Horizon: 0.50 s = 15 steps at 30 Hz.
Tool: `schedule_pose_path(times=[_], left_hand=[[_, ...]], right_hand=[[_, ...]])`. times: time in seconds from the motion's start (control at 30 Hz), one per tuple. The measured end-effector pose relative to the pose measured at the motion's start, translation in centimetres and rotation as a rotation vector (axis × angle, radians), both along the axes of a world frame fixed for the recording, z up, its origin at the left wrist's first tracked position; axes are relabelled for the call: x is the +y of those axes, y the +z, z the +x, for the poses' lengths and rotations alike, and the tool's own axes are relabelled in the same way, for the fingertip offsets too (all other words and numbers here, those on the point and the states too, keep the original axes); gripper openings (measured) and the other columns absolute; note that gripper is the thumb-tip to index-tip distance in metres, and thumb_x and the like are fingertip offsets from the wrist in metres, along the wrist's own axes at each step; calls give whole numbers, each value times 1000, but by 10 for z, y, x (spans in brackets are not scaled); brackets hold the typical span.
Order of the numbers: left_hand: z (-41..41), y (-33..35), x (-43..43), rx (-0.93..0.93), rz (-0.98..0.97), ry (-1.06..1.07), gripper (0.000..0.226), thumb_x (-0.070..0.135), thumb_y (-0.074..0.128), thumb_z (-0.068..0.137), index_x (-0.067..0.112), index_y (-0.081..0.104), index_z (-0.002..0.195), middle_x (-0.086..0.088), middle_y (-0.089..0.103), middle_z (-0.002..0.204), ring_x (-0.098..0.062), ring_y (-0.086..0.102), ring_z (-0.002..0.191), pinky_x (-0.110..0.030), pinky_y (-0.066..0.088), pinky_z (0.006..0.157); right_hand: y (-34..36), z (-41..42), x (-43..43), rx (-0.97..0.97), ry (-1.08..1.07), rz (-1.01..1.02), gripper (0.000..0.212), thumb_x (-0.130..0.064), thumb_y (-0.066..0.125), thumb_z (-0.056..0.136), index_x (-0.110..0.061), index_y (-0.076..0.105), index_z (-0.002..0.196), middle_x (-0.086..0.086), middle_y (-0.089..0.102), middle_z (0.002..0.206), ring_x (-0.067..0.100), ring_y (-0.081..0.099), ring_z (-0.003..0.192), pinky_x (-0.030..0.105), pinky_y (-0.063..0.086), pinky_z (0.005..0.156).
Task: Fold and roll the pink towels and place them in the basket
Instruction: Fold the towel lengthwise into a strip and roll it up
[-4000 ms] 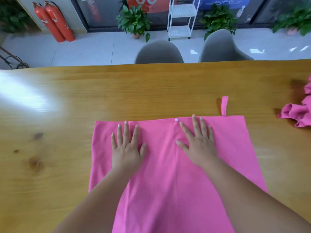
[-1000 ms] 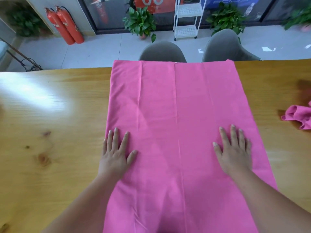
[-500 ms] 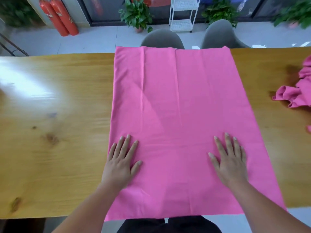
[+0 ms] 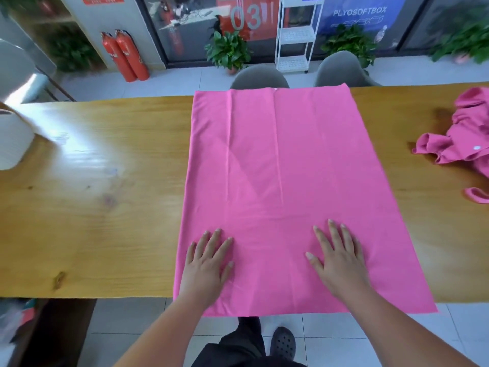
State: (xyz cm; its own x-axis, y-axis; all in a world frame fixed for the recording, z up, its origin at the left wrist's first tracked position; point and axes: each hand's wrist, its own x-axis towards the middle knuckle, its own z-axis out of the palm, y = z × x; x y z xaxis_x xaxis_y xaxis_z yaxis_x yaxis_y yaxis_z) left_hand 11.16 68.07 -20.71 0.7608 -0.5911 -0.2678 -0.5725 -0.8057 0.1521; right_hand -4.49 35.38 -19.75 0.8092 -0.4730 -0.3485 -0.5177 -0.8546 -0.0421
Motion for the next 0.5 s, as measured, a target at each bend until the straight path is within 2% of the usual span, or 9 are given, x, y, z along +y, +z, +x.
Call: schedule_pose_path(times=[0.1,0.23,0.33,0.43,0.5], left_hand=[[6,15,-2,21,-53,311,65,48,51,105,29,29,162,-8,19,172,-35,10,160,-55,18,129],[13,32,7,103,-165,681,71,23,58,97,15,28,161,-17,34,158,-39,33,144,-52,36,119],[29,35,15,217,-303,836,68,20,63,98,9,34,158,-19,50,147,-39,51,134,-50,44,112],[48,31,22,318,-325,916,47,25,67,99,7,57,142,-17,69,128,-38,65,120,-41,52,98],[55,30,31,349,-336,931,21,25,66,100,10,72,114,-14,74,102,-37,71,105,-38,53,82]], right_hand=[[14,11,7,32,-64,55,78,-77,15,99,-43,-1,166,-4,-20,175,30,-16,161,60,8,128],[25,15,6,107,-45,93,80,-77,20,99,-40,-5,166,-1,-22,174,33,-15,161,64,12,127],[27,13,3,128,-22,112,81,-78,20,99,-41,-8,166,-1,-24,173,33,-14,161,64,13,126],[28,15,0,143,-19,125,82,-79,19,98,-41,-10,165,-1,-26,173,33,-15,161,64,12,127],[28,15,1,146,-15,124,83,-81,18,97,-42,-10,165,-1,-26,173,33,-15,161,64,12,127]])
